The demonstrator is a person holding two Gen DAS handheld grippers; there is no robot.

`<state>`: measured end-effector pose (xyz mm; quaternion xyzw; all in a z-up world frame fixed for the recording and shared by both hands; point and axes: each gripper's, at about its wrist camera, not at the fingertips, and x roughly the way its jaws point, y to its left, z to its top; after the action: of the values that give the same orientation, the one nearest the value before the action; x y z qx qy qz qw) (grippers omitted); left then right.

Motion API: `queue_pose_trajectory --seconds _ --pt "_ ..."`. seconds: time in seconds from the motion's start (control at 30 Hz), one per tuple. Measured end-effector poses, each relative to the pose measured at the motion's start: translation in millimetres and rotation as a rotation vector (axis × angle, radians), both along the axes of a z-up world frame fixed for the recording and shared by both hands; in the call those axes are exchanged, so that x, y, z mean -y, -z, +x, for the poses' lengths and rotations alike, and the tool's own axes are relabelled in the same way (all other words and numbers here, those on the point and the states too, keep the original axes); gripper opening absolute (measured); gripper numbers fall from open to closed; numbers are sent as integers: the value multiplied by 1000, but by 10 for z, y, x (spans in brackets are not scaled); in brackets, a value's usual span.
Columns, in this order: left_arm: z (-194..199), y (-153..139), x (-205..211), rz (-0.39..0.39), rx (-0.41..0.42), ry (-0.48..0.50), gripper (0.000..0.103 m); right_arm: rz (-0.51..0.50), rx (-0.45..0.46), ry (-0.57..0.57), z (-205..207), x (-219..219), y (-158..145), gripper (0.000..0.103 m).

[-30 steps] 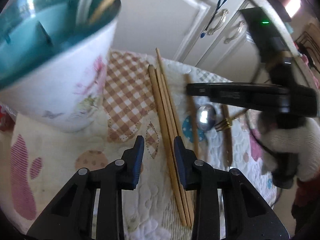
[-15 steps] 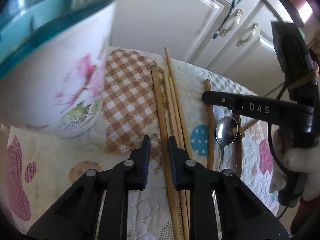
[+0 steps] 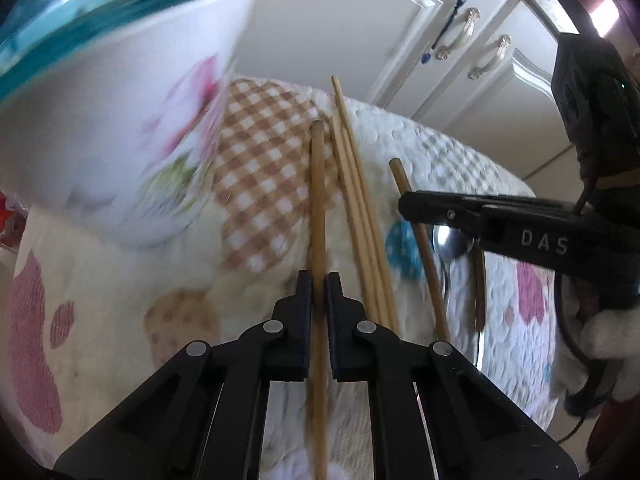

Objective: Organize utensils
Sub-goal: 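Lower the left tool onto the bamboo chopsticks and grasp one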

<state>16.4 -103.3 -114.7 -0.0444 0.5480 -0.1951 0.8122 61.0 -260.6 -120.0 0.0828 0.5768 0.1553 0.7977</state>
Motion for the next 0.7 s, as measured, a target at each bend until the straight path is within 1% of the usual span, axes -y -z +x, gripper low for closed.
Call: queue_pose_trajectory --seconds 0.13,0.2,0.27,0.33,0.43,0.5,0.53,0.63,0.7 --pt "-288 -4 -177 15 -19 46 6 9 -19 -35 -173 -90 6 8" --pt "-420 -8 -227 21 -30 75 6 -8 -27 -53 -279 -117 11 8" --pt "-471 -12 -260 29 -46 89 6 -13 -48 -70 -360 -131 33 8" --pt "-452 -26 -260 35 -55 96 6 -39 -51 -64 -377 -136 48 8" --pt "-323 -58 -210 67 -25 86 7 -54 -47 -48 -342 -144 48 9" --pt "-243 -49 -174 84 -9 76 11 -69 -43 -45 -295 -171 38 9" --pt "-181 -41 -150 94 1 70 13 -70 -43 -43 -258 -174 50 9" --pt "-28 -35 -53 109 19 44 14 -54 -44 -28 -214 -188 97 9" --pt "39 -20 7 113 25 44 16 -49 -47 -26 -234 -199 102 10"
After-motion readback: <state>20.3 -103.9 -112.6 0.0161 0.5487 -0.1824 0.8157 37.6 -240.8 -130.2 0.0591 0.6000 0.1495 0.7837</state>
